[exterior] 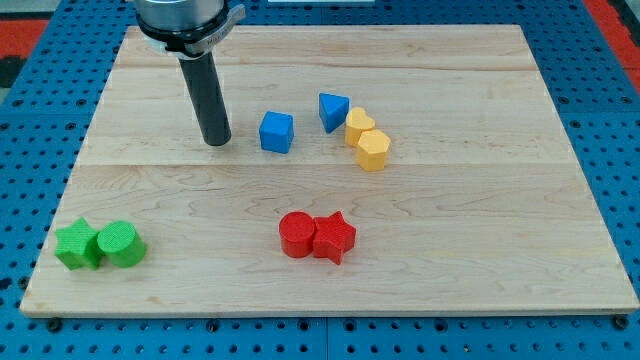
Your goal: Separate red star and red circle
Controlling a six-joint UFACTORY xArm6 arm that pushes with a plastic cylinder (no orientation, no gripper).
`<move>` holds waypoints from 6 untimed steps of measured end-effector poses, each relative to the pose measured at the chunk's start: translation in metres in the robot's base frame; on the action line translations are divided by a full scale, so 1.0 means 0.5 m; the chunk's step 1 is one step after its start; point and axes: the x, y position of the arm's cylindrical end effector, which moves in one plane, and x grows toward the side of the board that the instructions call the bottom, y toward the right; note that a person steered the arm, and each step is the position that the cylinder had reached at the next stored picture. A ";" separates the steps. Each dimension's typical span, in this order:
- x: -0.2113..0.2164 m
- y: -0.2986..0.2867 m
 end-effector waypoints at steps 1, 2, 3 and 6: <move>-0.014 0.012; -0.028 0.014; -0.029 0.014; 0.072 -0.036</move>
